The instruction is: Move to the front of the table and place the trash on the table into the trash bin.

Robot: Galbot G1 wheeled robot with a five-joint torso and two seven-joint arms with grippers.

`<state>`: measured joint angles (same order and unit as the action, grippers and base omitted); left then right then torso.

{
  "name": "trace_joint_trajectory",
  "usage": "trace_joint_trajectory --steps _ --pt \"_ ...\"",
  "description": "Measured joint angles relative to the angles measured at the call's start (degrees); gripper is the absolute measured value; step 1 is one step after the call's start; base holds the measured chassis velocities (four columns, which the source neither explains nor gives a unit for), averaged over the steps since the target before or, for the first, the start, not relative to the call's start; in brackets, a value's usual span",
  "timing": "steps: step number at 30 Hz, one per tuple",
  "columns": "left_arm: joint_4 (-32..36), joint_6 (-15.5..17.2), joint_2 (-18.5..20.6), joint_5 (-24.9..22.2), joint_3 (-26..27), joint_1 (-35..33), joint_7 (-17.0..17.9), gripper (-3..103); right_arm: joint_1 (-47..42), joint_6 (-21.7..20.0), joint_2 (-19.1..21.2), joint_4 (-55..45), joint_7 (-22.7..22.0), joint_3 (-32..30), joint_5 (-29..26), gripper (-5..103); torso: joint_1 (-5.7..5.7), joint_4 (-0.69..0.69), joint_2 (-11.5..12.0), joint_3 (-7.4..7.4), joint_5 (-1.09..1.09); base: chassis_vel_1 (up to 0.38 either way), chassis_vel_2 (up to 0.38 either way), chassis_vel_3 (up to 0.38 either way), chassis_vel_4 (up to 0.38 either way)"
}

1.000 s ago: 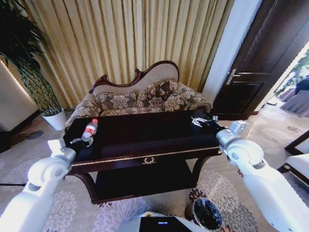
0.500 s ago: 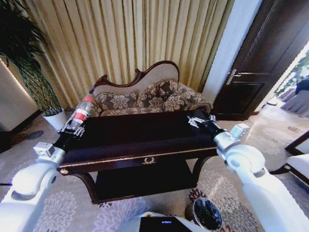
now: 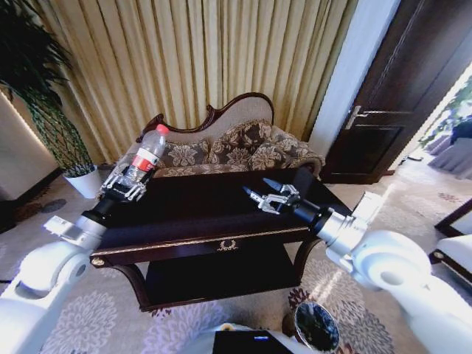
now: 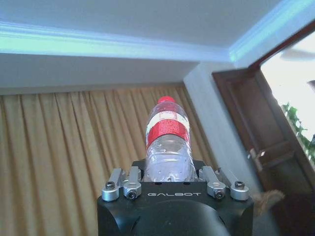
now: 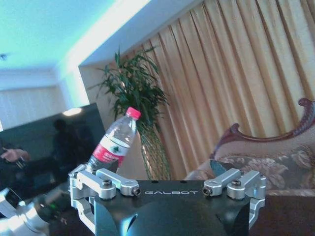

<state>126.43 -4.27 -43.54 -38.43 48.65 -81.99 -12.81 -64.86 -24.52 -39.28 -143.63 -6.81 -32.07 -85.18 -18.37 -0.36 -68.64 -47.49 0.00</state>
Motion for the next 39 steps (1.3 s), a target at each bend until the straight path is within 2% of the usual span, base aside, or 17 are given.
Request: trace_joint_trajectory --steps 2,3,5,8,12,13,16,18,25,39 --pt "-0.59 0.22 -0.69 -0.18 -1.47 1.41 -0.17 45 0.27 -0.01 -0.4 0.23 0.01 0.0 -0.32 100 0.0 -0.02 0.0 0.0 0.0 0.0 0.0 0.0 0.0" --pt "-1.99 0.31 -1.45 -0.11 -3.99 3.31 -0.49 45 0.38 -0.21 -1.16 1.19 0.0 -0.1 -0.42 100 0.0 -0.03 0.0 0.0 0.0 0.0 0.0 0.0 0.0" --pt "-2.35 0.3 -1.57 0.01 -4.7 3.7 -0.68 45 0.38 -0.32 -1.36 1.54 0.0 -0.12 -0.41 100 0.0 -0.03 0.0 0.0 0.0 0.0 0.0 0.0 0.0" --pt "-4.15 -0.5 -1.58 0.96 -10.6 6.91 -2.09 45 1.02 -1.13 -2.73 4.69 0.0 -0.16 -0.14 100 0.0 -0.01 0.0 -0.01 0.0 0.0 0.0 0.0 0.0" --pt "-4.57 -0.55 -1.51 1.1 -13.02 8.78 -2.14 45 1.59 -1.54 -3.28 5.99 -0.01 -0.09 -0.07 100 0.0 -0.01 0.0 0.0 0.0 0.0 0.0 0.0 0.0" --pt "-4.97 -0.54 -1.35 1.2 -15.7 11.33 -2.09 45 2.18 -2.08 -3.89 7.21 0.0 0.15 -0.07 100 0.0 -0.02 0.0 0.0 -0.01 0.0 0.0 0.0 0.0" --pt "-5.28 -0.43 -1.13 1.23 -18.08 13.65 -1.86 45 2.47 -2.34 -4.42 8.09 -0.01 0.35 -0.02 100 0.0 -0.02 0.0 -0.01 -0.01 0.0 0.0 0.0 0.0" --pt "-5.83 -0.13 -0.66 1.21 -21.87 17.36 -1.19 45 2.62 -2.51 -5.39 9.04 -0.01 0.46 0.08 100 -0.01 -0.02 0.01 -0.01 -0.01 0.0 0.0 0.0 0.0" --pt "-6.99 0.74 -0.97 1.19 -28.42 23.39 -0.1 45 3.15 -2.65 -6.07 9.23 0.0 0.73 0.78 100 -0.01 -0.02 0.0 0.0 0.0 0.0 0.0 0.0 0.0" --pt "-6.12 4.13 -3.59 0.94 -38.13 29.0 5.06 45 8.79 -2.49 -5.27 11.17 0.01 5.0 2.14 100 -0.01 -0.01 0.0 0.0 0.0 0.0 0.0 0.0 0.0"
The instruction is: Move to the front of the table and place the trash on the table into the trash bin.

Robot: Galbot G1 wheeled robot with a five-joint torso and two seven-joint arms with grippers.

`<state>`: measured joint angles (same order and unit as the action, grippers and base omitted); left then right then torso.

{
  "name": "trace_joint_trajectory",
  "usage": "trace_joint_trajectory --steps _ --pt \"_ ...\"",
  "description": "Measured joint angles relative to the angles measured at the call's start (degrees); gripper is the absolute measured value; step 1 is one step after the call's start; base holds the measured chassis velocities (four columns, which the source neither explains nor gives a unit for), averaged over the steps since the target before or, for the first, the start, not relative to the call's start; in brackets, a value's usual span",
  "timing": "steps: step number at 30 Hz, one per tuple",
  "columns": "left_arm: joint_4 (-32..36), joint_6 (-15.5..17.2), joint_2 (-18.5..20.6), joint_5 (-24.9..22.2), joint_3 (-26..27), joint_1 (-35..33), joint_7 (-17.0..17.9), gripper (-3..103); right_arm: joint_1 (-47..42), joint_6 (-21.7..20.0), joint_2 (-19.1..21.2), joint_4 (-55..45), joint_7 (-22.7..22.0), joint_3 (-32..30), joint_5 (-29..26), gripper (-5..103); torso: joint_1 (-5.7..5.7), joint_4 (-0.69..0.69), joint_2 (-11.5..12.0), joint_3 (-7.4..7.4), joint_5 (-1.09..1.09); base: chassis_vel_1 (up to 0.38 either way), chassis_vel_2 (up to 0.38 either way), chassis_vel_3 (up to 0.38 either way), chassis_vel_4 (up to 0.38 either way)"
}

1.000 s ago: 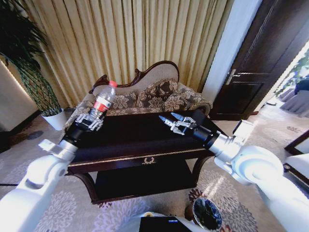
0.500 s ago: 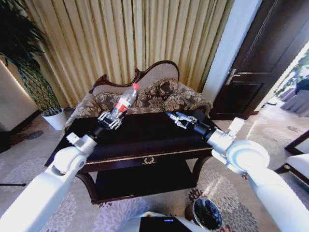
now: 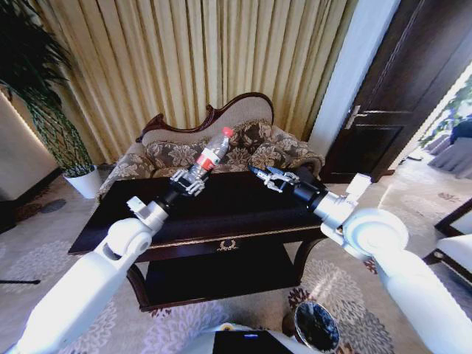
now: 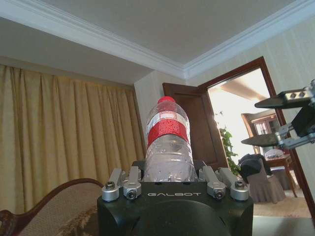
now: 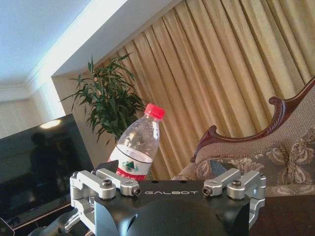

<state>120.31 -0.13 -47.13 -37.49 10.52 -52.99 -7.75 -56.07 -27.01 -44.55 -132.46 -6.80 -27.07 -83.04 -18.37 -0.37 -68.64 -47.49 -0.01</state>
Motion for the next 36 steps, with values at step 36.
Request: trace_joint_trajectory --steps 36 --pt "-13.19 -3.72 -5.16 5.77 -9.98 11.47 -8.46 44 6.99 3.87 2.97 16.15 0.0 7.05 5.62 100 0.0 0.0 0.0 0.0 0.0 0.0 0.0 0.0 0.0"
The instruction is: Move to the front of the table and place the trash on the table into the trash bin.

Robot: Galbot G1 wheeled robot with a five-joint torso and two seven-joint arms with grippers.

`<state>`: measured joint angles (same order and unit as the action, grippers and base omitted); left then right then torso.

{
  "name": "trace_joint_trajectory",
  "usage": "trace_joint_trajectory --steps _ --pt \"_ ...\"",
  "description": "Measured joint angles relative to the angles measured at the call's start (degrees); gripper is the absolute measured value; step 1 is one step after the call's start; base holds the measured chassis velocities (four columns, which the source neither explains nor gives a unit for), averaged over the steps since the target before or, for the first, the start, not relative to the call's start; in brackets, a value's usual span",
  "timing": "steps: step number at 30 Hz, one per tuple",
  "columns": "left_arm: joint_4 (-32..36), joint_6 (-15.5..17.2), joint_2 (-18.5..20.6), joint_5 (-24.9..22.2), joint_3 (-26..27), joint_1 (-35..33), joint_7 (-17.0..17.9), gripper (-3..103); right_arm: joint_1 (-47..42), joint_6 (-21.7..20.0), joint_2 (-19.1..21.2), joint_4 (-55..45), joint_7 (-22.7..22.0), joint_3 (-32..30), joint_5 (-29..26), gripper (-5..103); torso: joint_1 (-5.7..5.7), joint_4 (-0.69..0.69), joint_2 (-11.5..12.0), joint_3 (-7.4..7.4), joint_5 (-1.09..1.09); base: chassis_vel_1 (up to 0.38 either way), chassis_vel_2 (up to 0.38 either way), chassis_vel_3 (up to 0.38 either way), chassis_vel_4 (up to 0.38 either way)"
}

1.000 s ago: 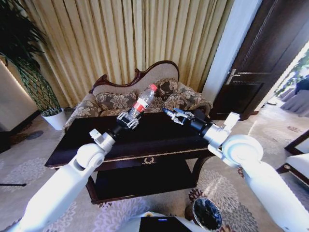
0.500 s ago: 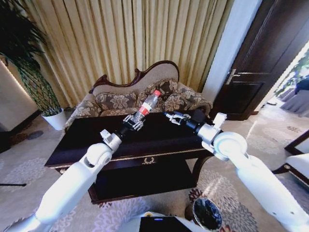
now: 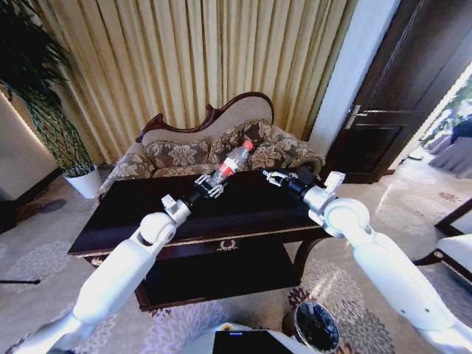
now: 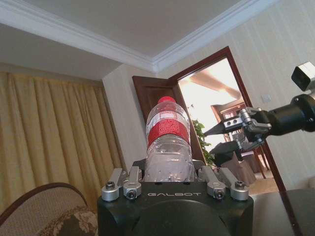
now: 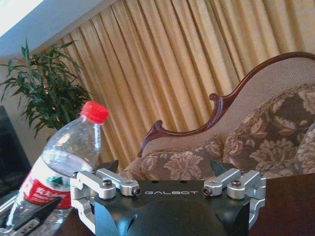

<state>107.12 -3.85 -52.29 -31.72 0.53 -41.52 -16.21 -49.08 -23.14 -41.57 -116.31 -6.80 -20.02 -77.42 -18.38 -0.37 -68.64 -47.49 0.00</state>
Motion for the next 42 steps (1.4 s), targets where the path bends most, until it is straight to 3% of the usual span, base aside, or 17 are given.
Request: trace_joint_trajectory --steps 4,18,25,31,39,42 --pt "1.18 -0.19 1.91 -1.43 0.33 0.39 0.3 44 -1.49 0.06 2.17 -0.41 0.0 -2.38 -0.59 100 0.0 -0.01 0.0 0.0 0.0 0.0 0.0 0.0 0.0" --pt "5.02 0.14 6.7 -4.51 5.9 -3.67 1.24 44 -4.15 1.05 3.58 -0.33 0.0 -6.07 1.2 100 0.01 0.0 -0.01 0.01 0.0 0.0 0.0 0.0 0.0" --pt "3.39 0.4 7.1 -6.28 6.13 -2.27 1.26 44 -0.55 1.28 7.47 -0.34 0.0 -5.49 0.83 100 0.01 0.01 -0.01 0.0 0.01 0.0 0.0 0.0 0.0" --pt "3.05 0.36 7.37 -7.11 6.3 -2.02 1.18 44 -2.54 2.91 11.51 -3.86 0.0 -7.45 0.02 100 0.01 -0.02 -0.01 0.01 0.02 0.0 0.0 0.0 0.0" --pt "4.54 1.33 6.94 -8.72 6.83 -1.65 2.2 44 -3.66 5.6 10.12 -7.55 0.0 -5.04 1.3 100 0.01 -0.01 -0.01 0.01 0.0 0.0 0.0 0.0 0.0" --pt "5.85 2.76 6.76 -11.58 7.85 -2.95 4.21 44 -3.16 6.22 8.59 -8.78 0.0 -3.17 0.85 100 0.01 0.0 -0.01 0.01 0.01 0.0 0.0 0.0 0.0"
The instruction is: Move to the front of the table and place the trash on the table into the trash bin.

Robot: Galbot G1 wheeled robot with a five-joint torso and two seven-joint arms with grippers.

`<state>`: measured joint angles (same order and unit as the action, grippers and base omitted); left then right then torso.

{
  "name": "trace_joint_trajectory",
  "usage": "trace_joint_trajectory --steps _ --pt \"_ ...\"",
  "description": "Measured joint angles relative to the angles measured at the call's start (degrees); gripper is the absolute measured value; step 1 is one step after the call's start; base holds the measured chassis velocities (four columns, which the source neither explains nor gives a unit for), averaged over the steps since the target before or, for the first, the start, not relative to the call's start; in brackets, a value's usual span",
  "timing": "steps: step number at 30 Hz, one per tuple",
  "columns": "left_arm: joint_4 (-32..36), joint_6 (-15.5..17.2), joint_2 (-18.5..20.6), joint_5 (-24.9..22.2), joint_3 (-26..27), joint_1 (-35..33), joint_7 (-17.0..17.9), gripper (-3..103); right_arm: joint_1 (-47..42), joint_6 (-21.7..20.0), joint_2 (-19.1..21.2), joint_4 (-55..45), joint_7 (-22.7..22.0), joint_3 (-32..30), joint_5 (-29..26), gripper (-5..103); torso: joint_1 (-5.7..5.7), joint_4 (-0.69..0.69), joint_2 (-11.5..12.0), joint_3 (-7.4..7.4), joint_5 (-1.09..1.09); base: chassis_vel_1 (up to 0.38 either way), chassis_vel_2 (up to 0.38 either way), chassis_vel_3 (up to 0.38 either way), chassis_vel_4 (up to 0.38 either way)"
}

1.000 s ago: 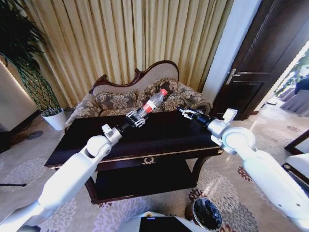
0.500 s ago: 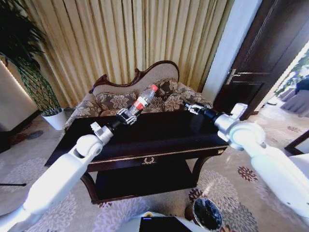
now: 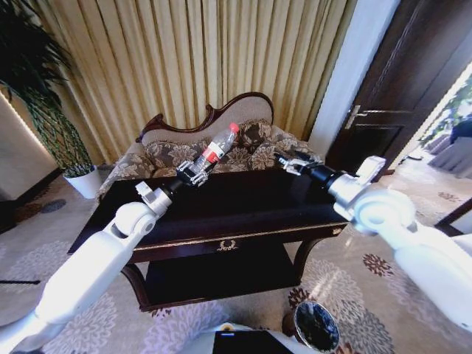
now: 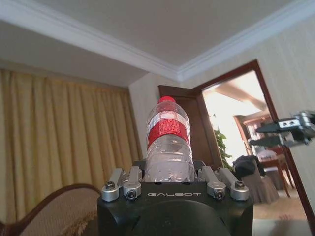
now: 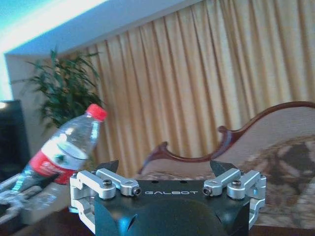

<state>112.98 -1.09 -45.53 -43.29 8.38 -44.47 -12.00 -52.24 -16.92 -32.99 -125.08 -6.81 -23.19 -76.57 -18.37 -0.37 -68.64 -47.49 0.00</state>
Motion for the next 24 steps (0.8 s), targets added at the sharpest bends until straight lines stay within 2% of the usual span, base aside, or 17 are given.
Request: trace_joint_trajectory --steps 3,4,9,10,11,14,18,20,21,24 --pt "1.1 1.13 -0.31 -1.8 0.54 -0.94 1.68 44 0.94 0.18 -1.25 -0.76 0.0 1.21 -0.69 100 0.0 0.0 0.0 0.0 0.0 0.0 0.0 0.0 0.0" --pt "2.74 3.22 -1.01 -4.26 1.38 -2.16 3.93 44 2.12 0.23 -2.95 -1.52 0.0 2.16 -1.96 100 0.0 0.01 0.0 0.0 0.0 0.0 0.0 0.0 0.0" --pt "4.49 5.41 -2.74 -6.12 2.97 -3.79 7.03 44 3.15 0.14 -6.54 -2.5 0.0 2.15 -5.14 100 0.0 0.01 0.0 0.0 0.0 0.0 0.0 0.0 0.0" --pt "5.33 6.34 -4.38 -7.22 4.05 -4.53 9.1 44 3.11 0.12 -9.02 -3.0 -0.01 1.36 -6.35 100 -0.01 0.01 0.0 0.0 0.0 0.0 0.0 0.0 0.0" --pt "5.33 6.34 -4.38 -7.22 4.05 -4.53 9.1 44 3.11 0.12 -9.02 -3.0 -0.01 1.36 -6.35 100 -0.01 0.01 0.0 0.0 0.0 0.0 0.0 0.0 0.0" --pt "6.7 7.76 -6.76 -10.03 5.16 -5.44 11.63 44 2.56 0.12 -12.33 -3.95 -0.01 0.43 -8.92 100 0.0 -0.01 0.0 0.0 -0.01 0.0 0.0 0.0 0.0" --pt "7.25 7.98 -7.12 -11.27 5.39 -6.44 11.94 44 2.14 -0.89 -13.34 -4.88 -0.01 0.23 -11.55 100 0.0 -0.01 0.0 0.0 -0.01 0.0 0.0 0.0 0.0" --pt "7.62 7.93 -6.54 -11.93 6.08 -7.55 10.39 44 2.0 -3.89 -13.11 -6.11 -0.01 0.18 -15.95 100 0.0 0.0 0.0 0.0 0.0 0.0 0.0 0.0 0.0" --pt "7.62 7.93 -6.54 -11.93 6.08 -7.55 10.39 44 2.0 -3.89 -13.11 -6.11 -0.01 0.18 -15.95 100 0.0 0.0 0.0 0.0 0.0 0.0 0.0 0.0 0.0" --pt "8.05 7.13 -4.47 -11.87 6.28 -7.85 7.97 44 2.59 -7.9 -11.71 -6.55 -0.01 0.82 -20.07 100 0.0 0.0 0.0 0.0 0.01 0.0 0.0 0.0 0.0"
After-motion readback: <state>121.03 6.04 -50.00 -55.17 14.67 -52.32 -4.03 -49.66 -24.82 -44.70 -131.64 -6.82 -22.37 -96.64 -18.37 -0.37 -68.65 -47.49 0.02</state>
